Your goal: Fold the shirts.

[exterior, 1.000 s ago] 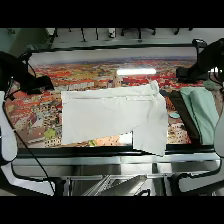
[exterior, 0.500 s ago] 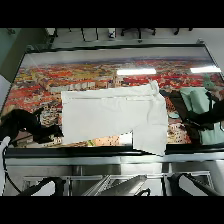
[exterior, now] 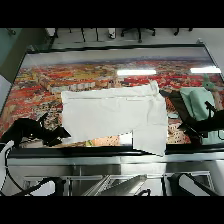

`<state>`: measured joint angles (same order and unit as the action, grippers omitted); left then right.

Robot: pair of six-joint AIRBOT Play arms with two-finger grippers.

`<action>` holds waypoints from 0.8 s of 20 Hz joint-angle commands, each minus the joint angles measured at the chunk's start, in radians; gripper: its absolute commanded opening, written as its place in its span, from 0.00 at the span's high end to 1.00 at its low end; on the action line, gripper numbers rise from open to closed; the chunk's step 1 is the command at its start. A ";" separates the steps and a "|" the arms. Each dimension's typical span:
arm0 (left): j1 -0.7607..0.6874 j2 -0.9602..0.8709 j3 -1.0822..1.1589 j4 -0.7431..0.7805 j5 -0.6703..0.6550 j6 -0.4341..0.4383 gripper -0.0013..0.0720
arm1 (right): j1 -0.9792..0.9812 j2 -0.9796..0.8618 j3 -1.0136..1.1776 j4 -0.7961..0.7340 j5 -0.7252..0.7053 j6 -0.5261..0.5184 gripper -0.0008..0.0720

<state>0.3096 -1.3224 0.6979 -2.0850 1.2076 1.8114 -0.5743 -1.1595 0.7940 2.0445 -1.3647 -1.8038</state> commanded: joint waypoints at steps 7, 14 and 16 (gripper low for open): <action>-0.082 -0.055 0.088 -0.009 -0.055 0.043 0.97 | 0.060 -0.079 -0.144 0.021 0.082 -0.024 0.35; -0.068 -0.055 0.088 -0.002 -0.030 0.043 0.97 | 0.151 -0.233 -0.137 0.130 0.242 -0.113 0.35; -0.068 -0.055 0.088 -0.002 -0.030 0.043 0.97 | 0.154 -0.256 -0.133 0.192 0.236 -0.144 0.35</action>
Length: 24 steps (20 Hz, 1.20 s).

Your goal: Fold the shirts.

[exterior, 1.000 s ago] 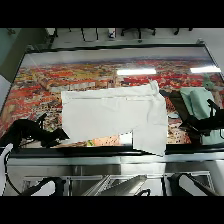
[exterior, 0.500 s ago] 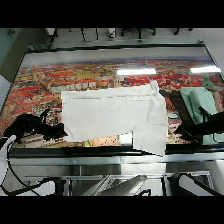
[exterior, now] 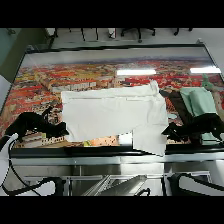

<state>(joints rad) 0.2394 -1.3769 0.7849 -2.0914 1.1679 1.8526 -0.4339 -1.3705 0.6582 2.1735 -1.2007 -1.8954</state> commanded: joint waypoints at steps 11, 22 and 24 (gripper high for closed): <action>0.003 0.122 0.000 0.354 0.115 -0.172 0.97 | 0.054 0.128 -0.008 -0.156 -0.011 0.169 0.97; -0.031 0.112 0.163 0.465 0.205 -0.213 0.97 | 0.104 0.358 -0.010 0.026 0.190 0.085 0.97; -0.068 0.051 0.291 0.465 0.204 -0.224 0.97 | 0.185 0.280 0.106 0.053 0.283 0.081 0.97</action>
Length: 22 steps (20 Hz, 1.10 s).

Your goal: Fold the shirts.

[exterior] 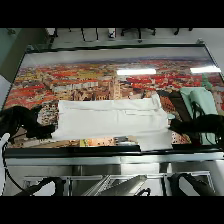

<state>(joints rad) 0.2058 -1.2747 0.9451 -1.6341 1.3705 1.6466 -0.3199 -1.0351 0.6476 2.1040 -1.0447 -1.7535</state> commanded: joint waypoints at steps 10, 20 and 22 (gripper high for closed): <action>-0.087 -0.481 0.638 0.010 -0.039 -0.070 0.97 | 0.224 -0.610 0.630 0.122 0.231 -0.049 0.96; -0.097 -0.752 0.969 -0.117 0.125 -0.093 0.17 | 0.206 -0.698 0.738 0.105 0.089 -0.057 0.31; -0.097 -0.751 1.021 -0.226 0.122 -0.092 0.03 | 0.181 -0.698 0.812 0.037 -0.032 -0.056 0.25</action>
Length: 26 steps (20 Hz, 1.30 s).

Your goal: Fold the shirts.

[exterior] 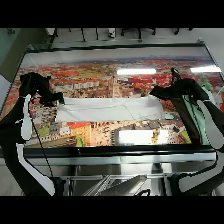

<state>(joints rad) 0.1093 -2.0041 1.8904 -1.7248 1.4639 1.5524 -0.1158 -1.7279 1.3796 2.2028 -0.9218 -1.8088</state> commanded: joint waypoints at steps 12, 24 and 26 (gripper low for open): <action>0.029 0.152 0.097 -0.164 0.033 -0.018 0.03 | -0.113 -0.175 0.123 -0.003 -0.395 -0.107 0.02; -0.146 0.195 0.097 -0.277 -0.105 -0.016 0.97 | -0.075 -0.190 0.169 0.001 -0.380 -0.167 0.97; -0.242 0.157 0.096 -0.277 -0.118 -0.008 0.96 | -0.069 -0.131 0.183 0.002 -0.385 -0.167 0.97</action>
<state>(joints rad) -0.0326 -1.8172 1.9869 -1.9873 1.3846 1.5364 -0.1928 -1.9137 1.5410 2.1780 -1.2922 -1.9694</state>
